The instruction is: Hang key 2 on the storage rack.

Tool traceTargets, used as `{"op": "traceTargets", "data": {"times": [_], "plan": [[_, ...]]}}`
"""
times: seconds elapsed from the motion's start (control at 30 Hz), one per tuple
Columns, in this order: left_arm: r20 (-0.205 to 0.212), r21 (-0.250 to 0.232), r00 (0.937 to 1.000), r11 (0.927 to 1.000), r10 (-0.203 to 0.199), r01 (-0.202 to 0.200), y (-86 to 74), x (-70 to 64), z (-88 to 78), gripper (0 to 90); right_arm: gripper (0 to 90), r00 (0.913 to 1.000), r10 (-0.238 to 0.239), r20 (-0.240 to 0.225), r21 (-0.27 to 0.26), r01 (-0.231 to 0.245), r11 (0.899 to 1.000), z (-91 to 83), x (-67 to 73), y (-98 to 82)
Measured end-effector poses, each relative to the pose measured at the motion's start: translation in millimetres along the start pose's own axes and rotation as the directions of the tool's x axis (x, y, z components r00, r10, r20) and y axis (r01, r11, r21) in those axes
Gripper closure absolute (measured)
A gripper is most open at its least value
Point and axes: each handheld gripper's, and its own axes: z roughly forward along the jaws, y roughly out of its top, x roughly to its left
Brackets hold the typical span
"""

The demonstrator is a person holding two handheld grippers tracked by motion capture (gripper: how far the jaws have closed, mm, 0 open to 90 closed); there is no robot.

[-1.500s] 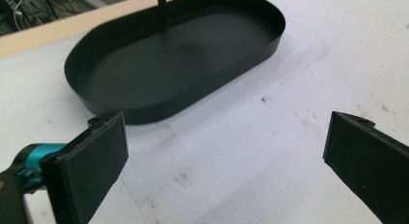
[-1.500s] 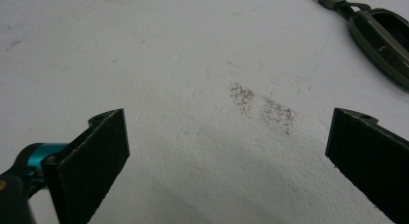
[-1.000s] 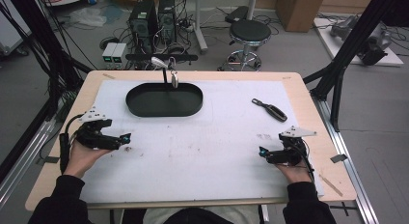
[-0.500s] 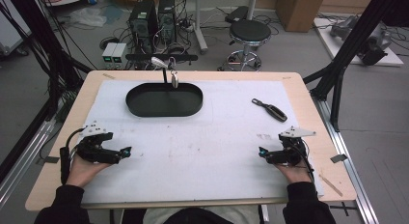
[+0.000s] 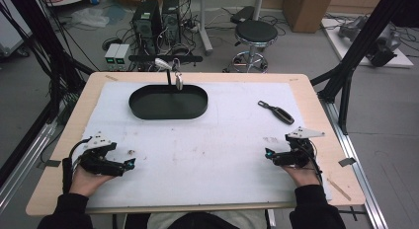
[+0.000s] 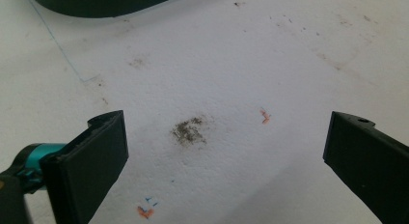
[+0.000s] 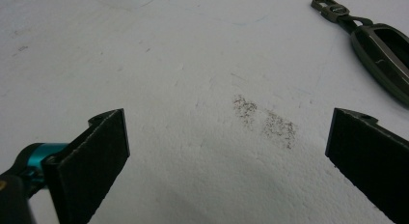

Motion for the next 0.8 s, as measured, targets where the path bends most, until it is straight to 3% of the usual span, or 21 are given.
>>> {"op": "traceTargets", "data": {"times": [0.57,0.8], "plan": [[0.025,-0.004,0.9996,0.9999,-0.011,0.011,-7.7,1.3,-0.4,2.4,0.8,0.9986,-0.035,0.04,0.058,0.033,0.998,6.1,-11.5,26.6],[0.037,0.0,0.9992,0.9999,-0.013,0.013,-10.2,4.8,-0.7,2.4,0.8,0.9989,-0.027,0.039,0.093,0.023,0.995,13.1,-24.0,38.5]]}}
